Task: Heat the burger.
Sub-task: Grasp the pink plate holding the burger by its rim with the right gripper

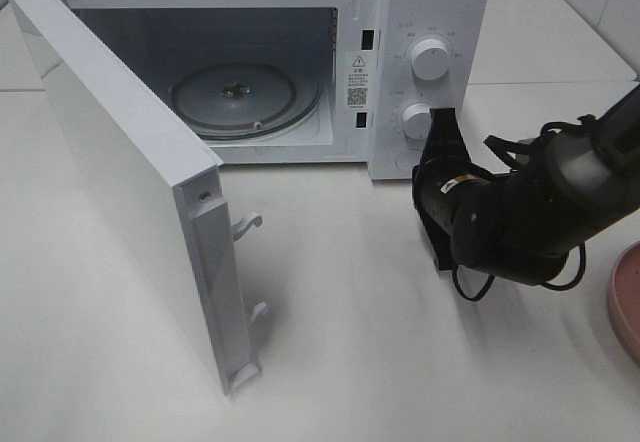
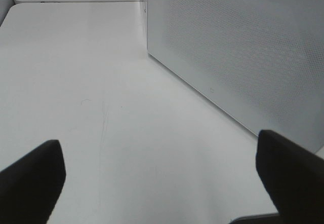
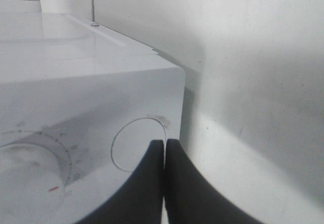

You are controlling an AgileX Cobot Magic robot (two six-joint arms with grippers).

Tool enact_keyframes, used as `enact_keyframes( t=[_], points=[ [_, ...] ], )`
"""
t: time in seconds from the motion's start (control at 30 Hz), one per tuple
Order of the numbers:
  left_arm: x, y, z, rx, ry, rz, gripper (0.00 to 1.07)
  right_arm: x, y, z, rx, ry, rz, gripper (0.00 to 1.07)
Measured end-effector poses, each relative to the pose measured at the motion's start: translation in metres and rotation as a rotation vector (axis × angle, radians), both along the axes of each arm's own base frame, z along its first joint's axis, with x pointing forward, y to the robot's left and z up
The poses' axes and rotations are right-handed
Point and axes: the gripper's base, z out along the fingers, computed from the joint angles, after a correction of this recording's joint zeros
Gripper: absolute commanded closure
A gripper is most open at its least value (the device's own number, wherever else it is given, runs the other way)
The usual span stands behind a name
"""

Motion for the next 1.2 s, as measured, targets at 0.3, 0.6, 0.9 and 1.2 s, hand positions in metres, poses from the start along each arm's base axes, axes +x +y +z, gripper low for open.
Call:
enact_keyframes(
  t=[0.3,0.6,0.9,1.2],
  points=[
    [0.000,0.000,0.000,0.000,0.000,0.000,0.12,-0.027,-0.009,0.015,-0.049,0.084,0.106,1.07],
    [0.000,0.000,0.000,0.000,0.000,0.000,0.12,-0.045,-0.008,0.031,-0.226,0.189,0.341,1.07],
    [0.000,0.000,0.000,0.000,0.000,0.000,0.12,-0.061,-0.003,0.050,-0.519,0.222,0.724,1.06],
    [0.000,0.000,0.000,0.000,0.000,0.000,0.12,-0.080,0.002,0.058,-0.754,0.218,1.126,1.04]
  ],
)
